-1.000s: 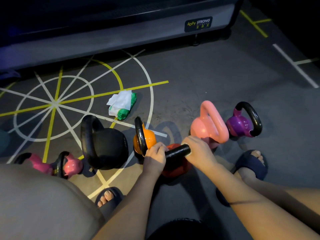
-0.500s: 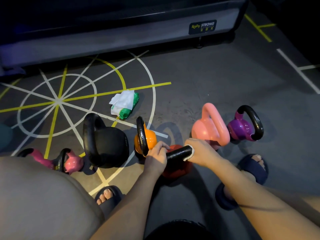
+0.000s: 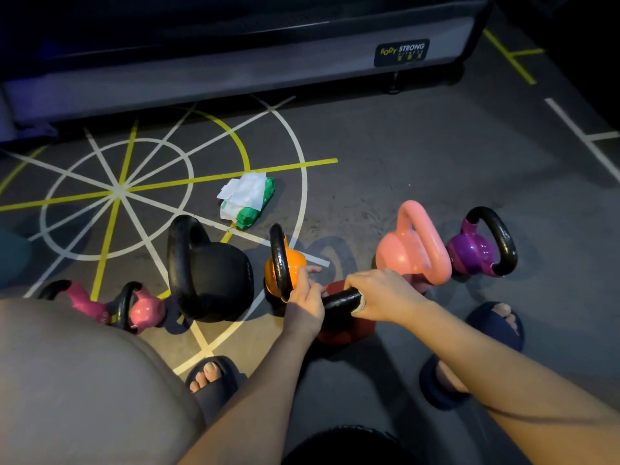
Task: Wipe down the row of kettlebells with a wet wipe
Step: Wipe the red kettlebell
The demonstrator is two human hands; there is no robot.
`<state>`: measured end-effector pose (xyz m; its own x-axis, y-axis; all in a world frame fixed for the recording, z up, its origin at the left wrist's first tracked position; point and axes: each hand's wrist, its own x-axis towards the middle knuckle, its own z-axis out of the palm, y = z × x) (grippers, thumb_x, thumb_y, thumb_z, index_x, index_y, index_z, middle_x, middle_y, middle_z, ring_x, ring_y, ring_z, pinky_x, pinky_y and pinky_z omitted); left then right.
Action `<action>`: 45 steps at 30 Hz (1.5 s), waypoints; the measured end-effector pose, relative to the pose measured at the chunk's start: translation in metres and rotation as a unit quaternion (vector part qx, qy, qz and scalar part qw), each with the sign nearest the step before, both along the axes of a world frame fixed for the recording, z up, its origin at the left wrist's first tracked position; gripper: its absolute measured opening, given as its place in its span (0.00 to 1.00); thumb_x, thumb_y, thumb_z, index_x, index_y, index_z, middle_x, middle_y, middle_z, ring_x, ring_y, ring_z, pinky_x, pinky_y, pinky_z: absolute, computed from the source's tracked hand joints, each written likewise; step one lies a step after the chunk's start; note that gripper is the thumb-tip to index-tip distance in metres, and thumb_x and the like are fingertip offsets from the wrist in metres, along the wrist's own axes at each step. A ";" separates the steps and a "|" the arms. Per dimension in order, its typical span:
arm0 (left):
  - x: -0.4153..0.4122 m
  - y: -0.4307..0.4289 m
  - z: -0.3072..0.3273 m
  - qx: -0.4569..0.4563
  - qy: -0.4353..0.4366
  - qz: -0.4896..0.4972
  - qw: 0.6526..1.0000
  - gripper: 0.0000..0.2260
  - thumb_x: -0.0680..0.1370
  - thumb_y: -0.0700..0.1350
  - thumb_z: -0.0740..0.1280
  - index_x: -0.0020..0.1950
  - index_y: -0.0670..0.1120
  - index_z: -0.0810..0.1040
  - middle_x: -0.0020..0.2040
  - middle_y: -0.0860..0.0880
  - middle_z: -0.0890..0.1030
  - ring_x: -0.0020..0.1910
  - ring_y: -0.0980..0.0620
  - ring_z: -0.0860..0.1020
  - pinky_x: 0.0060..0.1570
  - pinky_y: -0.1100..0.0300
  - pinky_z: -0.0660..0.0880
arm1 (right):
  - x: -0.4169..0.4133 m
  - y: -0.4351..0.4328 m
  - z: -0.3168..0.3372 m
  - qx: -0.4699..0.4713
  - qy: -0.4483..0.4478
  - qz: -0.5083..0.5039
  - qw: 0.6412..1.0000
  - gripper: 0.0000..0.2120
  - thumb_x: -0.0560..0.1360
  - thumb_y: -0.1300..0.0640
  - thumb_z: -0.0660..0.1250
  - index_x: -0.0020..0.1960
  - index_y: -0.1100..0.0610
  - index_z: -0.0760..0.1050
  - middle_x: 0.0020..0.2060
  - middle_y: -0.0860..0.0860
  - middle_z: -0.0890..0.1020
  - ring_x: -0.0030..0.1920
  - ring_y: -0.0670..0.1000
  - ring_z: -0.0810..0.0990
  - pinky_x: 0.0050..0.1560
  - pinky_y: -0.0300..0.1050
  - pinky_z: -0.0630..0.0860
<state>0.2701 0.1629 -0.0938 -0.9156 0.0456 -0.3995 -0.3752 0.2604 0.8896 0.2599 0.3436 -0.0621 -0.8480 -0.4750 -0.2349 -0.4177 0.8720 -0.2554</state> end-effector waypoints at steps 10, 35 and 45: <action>-0.003 0.003 -0.001 0.053 -0.027 0.073 0.996 0.17 0.79 0.44 0.62 0.64 0.63 0.69 0.45 0.45 0.75 0.45 0.49 0.78 0.59 0.50 0.74 | -0.002 -0.010 0.006 0.056 -0.010 0.022 0.998 0.09 0.72 0.48 0.65 0.50 0.50 0.72 0.47 0.48 0.82 0.47 0.56 0.82 0.39 0.46 0.71; 0.007 0.004 0.056 -0.242 0.332 -0.171 0.896 0.19 0.81 0.59 0.63 0.66 0.48 0.71 0.61 0.53 0.71 0.62 0.57 0.71 0.63 0.61 0.69 | 0.022 0.062 0.104 0.197 -0.134 0.035 0.971 0.43 0.75 0.45 0.71 0.78 0.61 0.52 0.72 0.55 0.69 0.63 0.58 0.77 0.61 0.49 0.75; -0.031 0.083 0.063 -0.410 0.046 -0.408 0.814 0.46 0.70 0.57 0.78 0.79 0.48 0.55 0.66 0.40 0.76 0.65 0.37 0.76 0.59 0.46 0.74 | 0.007 0.053 0.076 0.274 -0.198 0.022 0.941 0.21 0.80 0.54 0.63 0.70 0.63 0.71 0.68 0.60 0.74 0.70 0.60 0.71 0.69 0.51 0.66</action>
